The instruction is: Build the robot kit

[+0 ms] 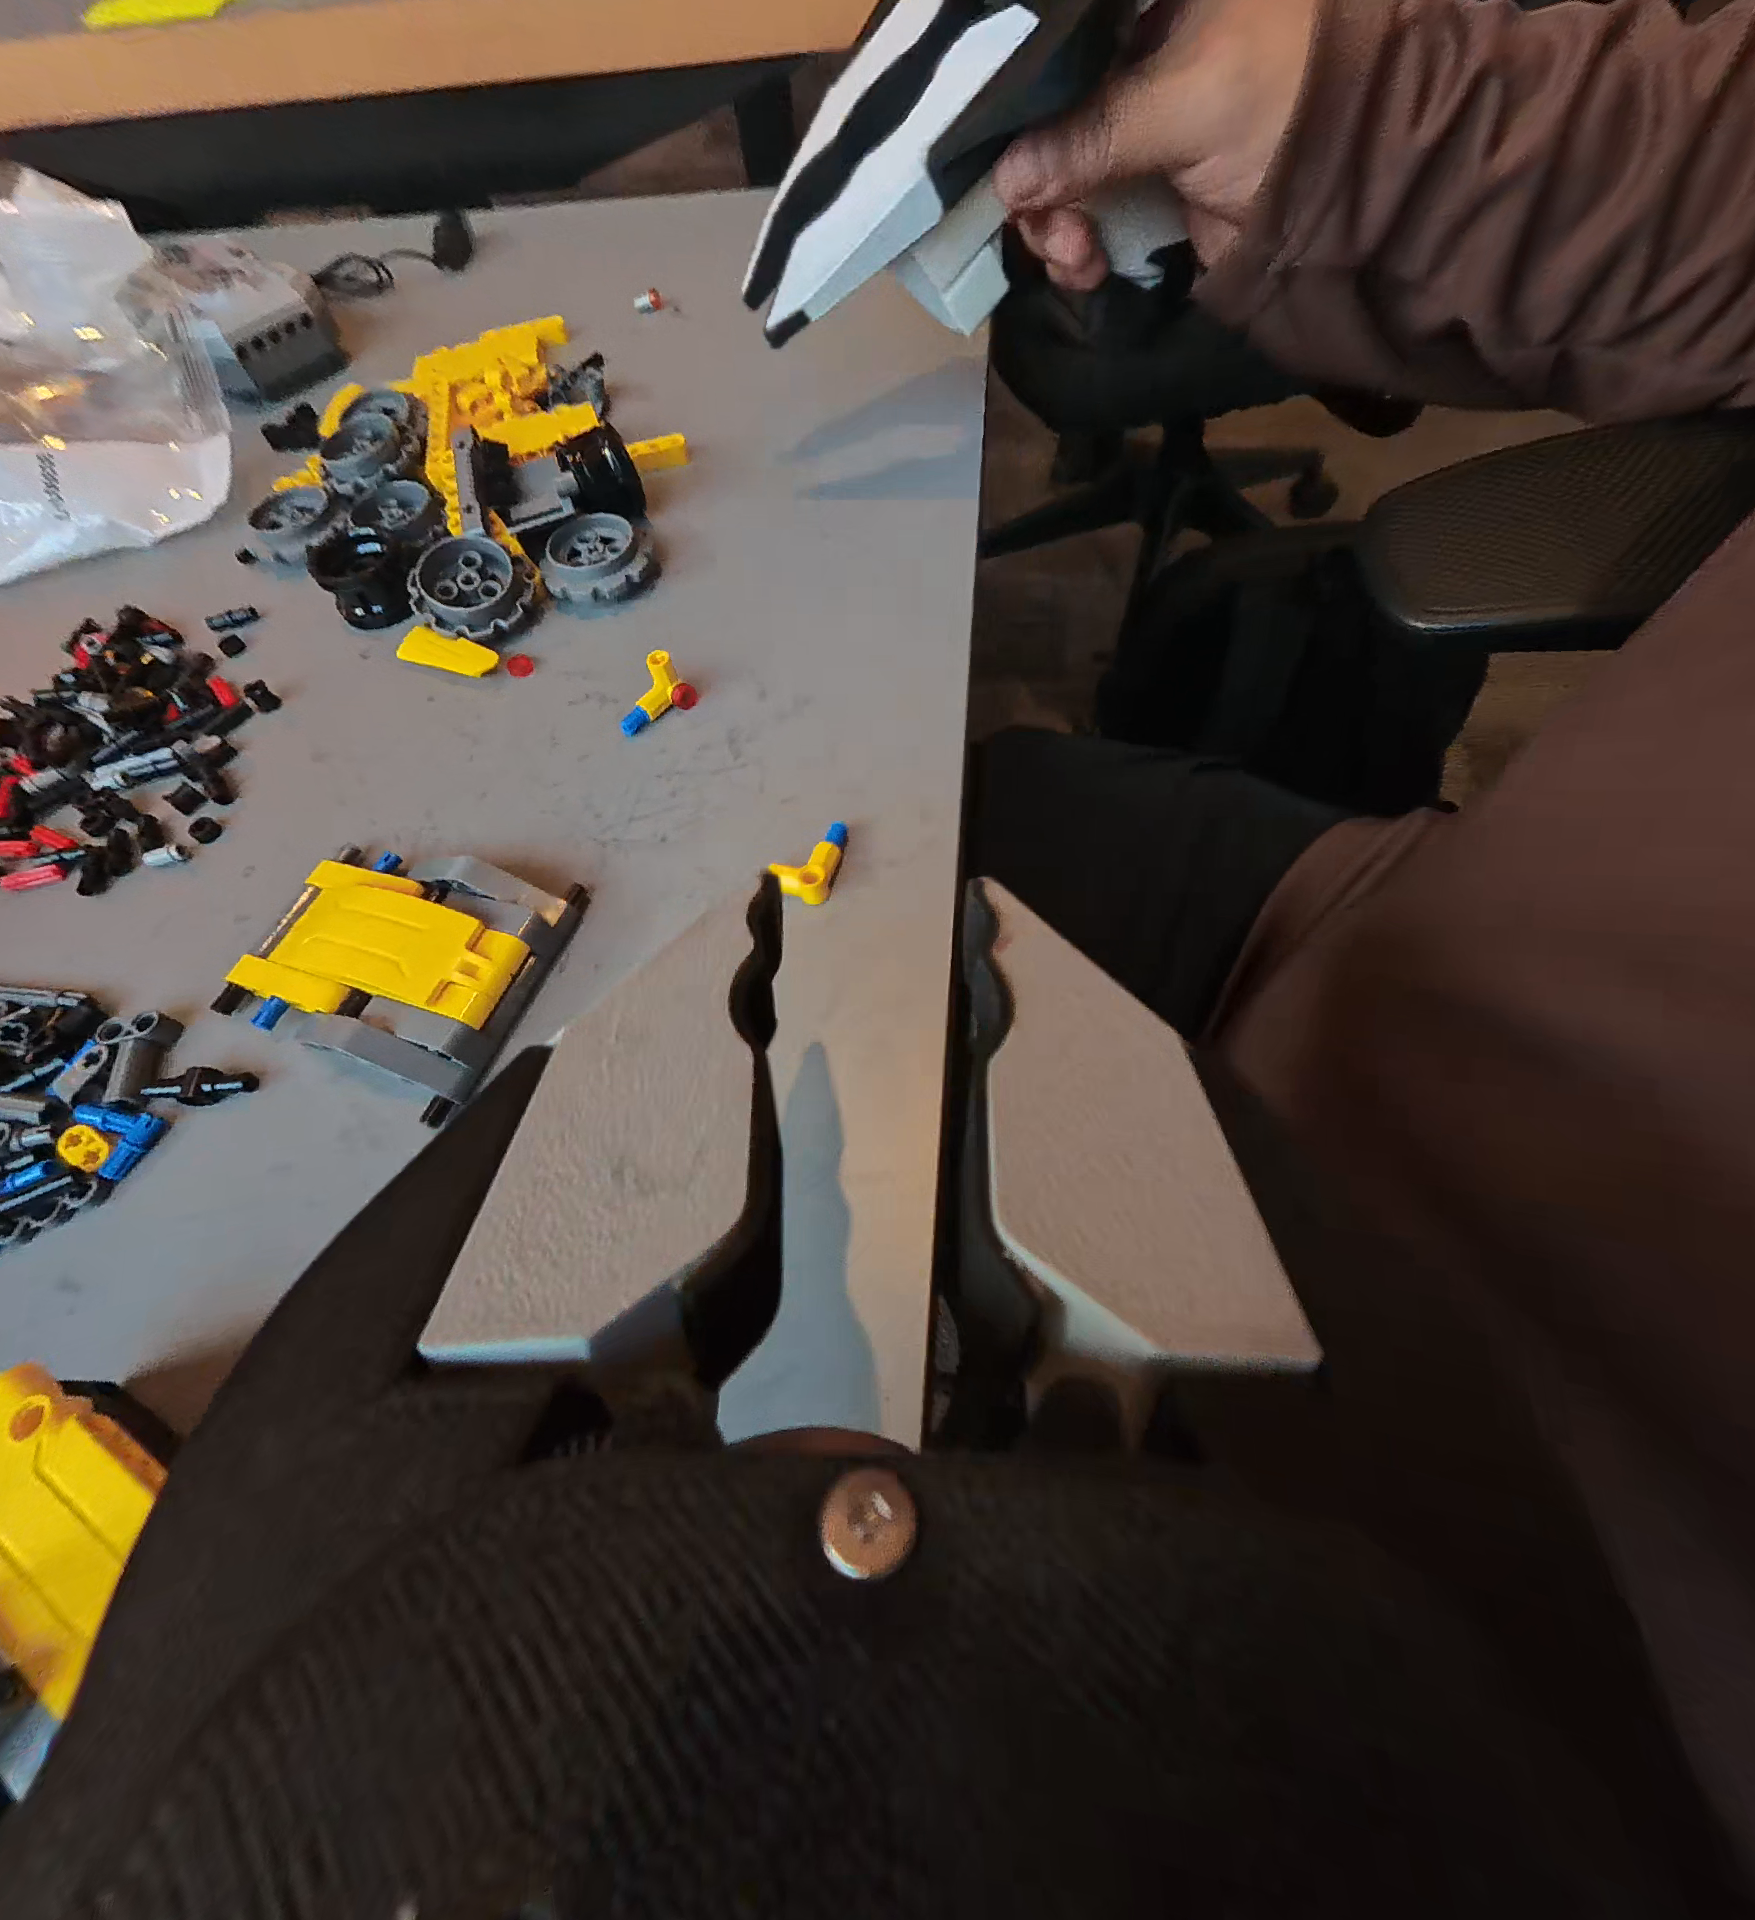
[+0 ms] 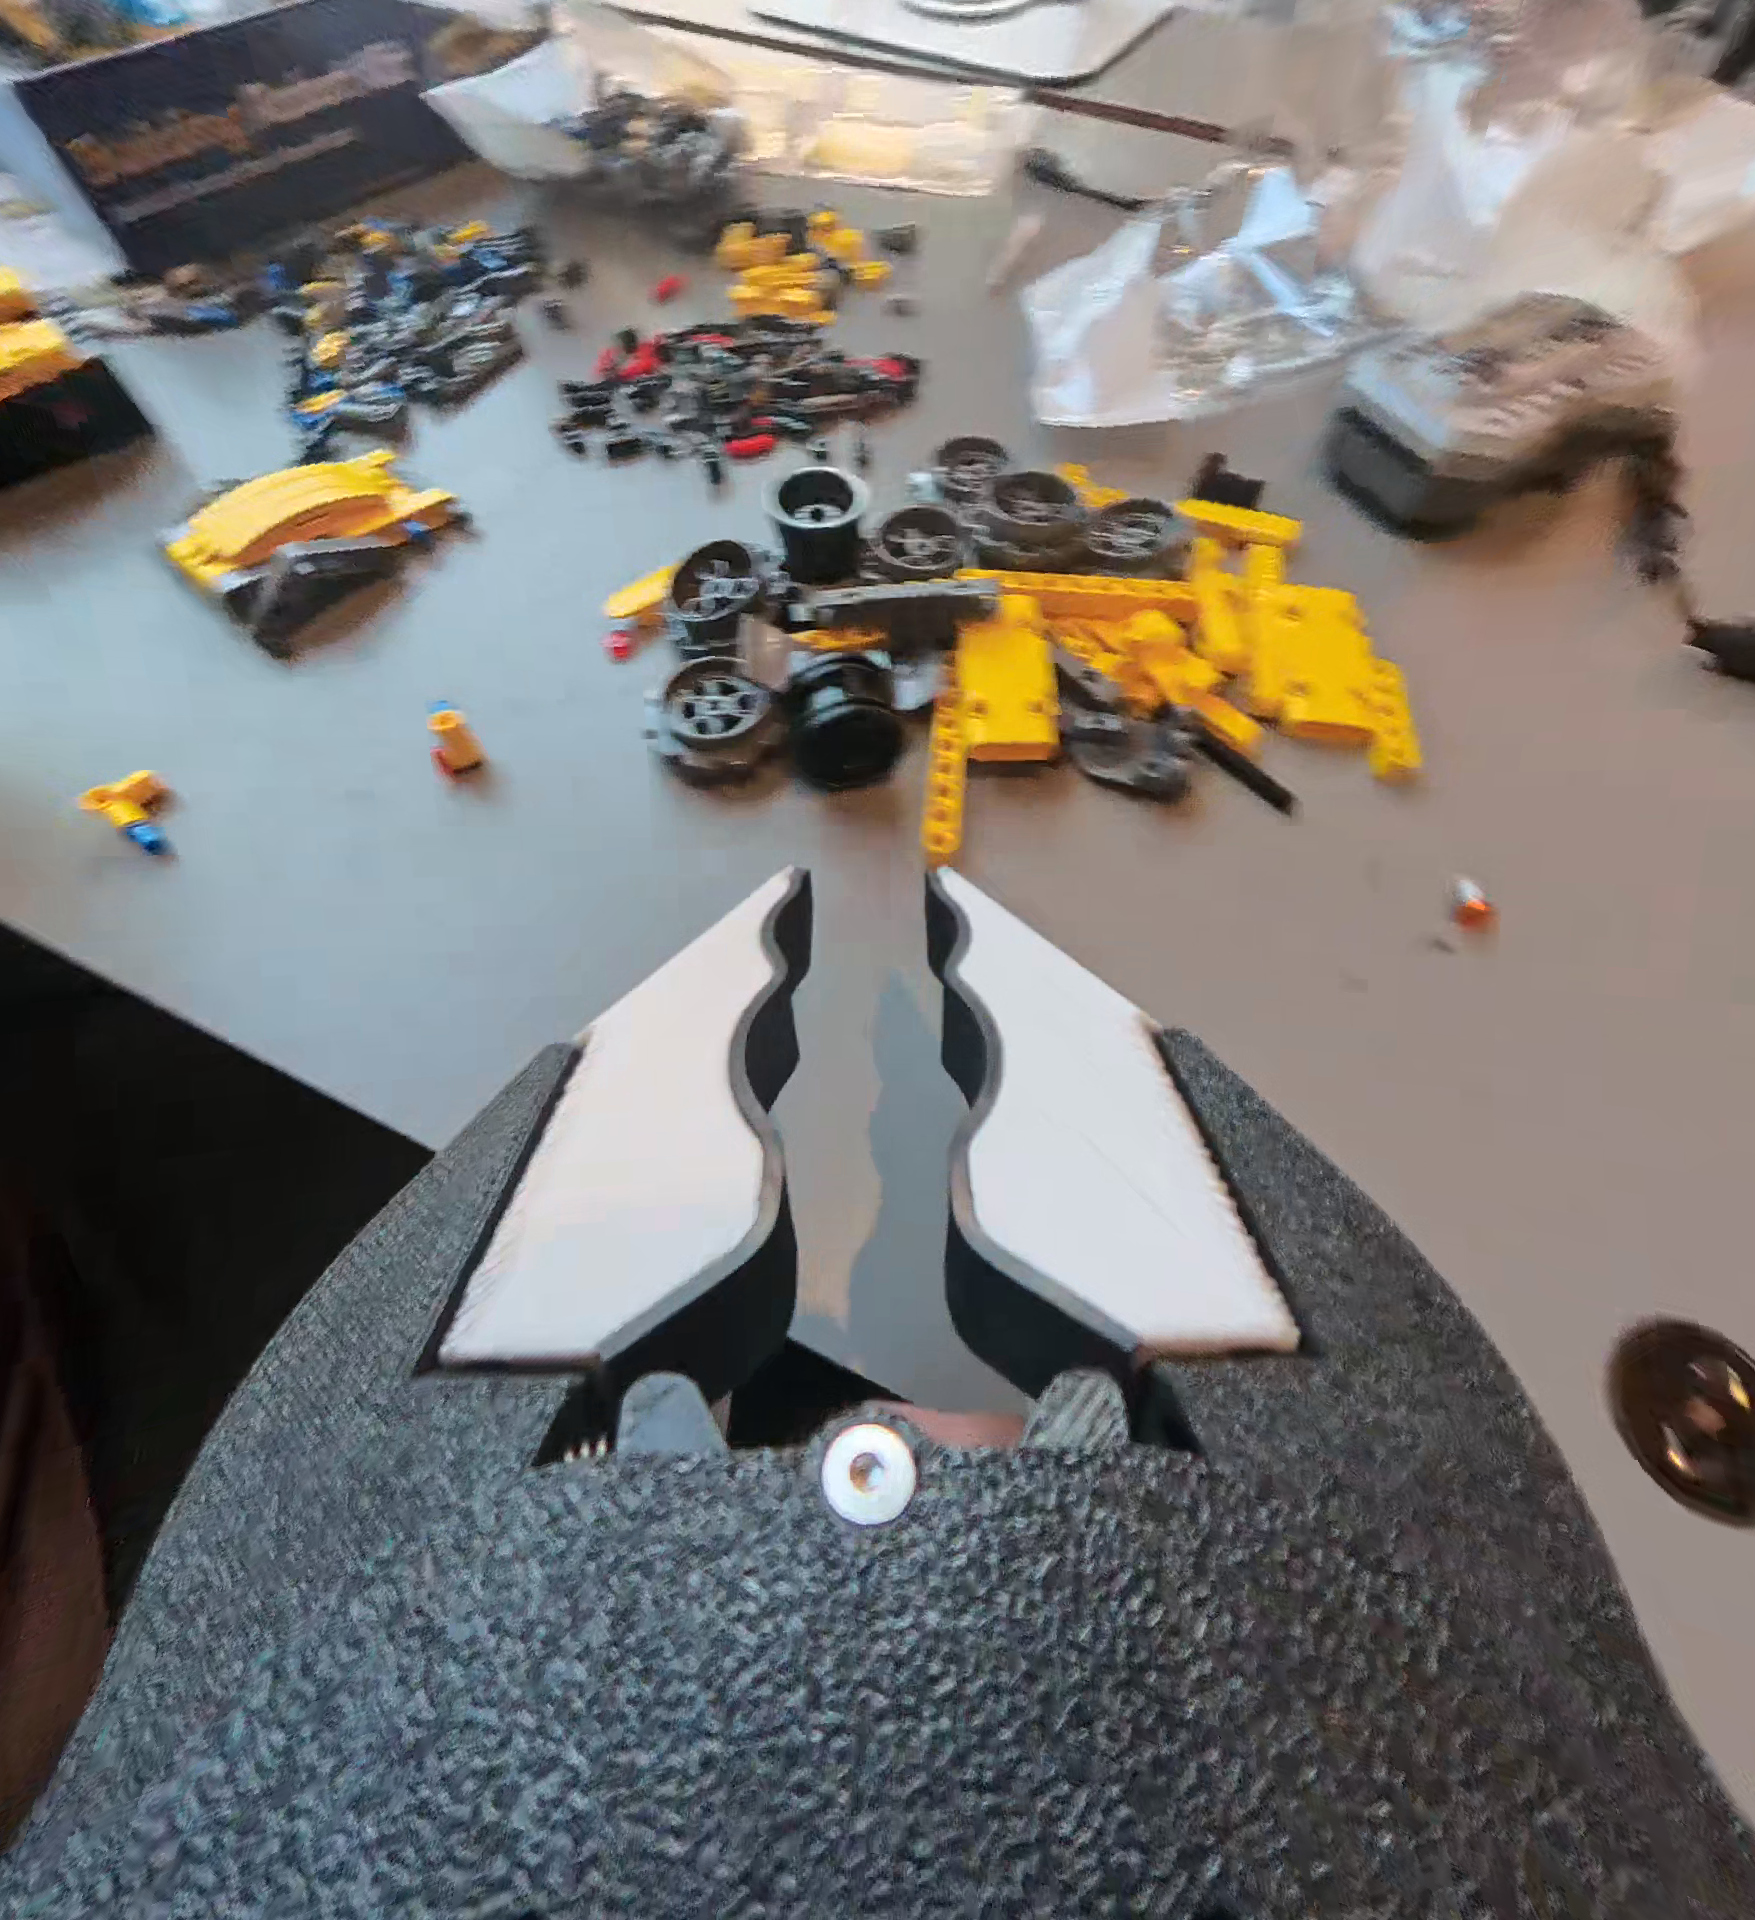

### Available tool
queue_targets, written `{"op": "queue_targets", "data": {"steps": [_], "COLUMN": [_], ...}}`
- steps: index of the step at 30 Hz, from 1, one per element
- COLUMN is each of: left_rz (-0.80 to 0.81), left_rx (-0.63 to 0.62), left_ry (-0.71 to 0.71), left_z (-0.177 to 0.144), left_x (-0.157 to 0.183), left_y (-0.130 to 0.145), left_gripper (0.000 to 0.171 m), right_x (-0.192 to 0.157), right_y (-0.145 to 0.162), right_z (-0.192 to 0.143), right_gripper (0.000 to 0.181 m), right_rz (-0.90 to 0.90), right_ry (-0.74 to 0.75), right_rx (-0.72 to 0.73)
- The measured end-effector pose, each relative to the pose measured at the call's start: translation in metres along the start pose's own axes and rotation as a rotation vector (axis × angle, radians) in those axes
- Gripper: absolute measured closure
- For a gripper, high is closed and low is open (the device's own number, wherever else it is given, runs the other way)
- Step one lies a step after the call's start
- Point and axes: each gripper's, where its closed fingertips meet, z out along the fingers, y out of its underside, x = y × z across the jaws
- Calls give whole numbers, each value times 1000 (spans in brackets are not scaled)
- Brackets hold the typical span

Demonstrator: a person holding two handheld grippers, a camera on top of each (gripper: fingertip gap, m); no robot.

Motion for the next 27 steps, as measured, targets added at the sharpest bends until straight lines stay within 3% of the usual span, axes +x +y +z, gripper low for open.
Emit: {"op": "queue_targets", "data": {"steps": [6,11,14,23,24,27], "left_rz": [69,28,19,-5,-8,-23], "left_rx": [-4,2,-4,-20,-25,-56], "left_ry": [-4,14,24,33,39,74], "left_z": [8,7,8,9,10,13], "left_x": [7,5,5,3,4,6], "left_y": [4,3,4,6,7,11], "left_gripper": [143,145,147,147,147,147], "right_x": [66,110,135,156,155,153], "right_y": [14,21,18,32,31,31], "right_z": [-13,-4,8,41,42,42], "right_gripper": [163,166,167,166,175,175], "right_rz": [126,65,83,81,94,92], "right_ry": [147,261,252,196,177,179], "right_rx": [-12,-102,-138,-267,-264,-267]}}
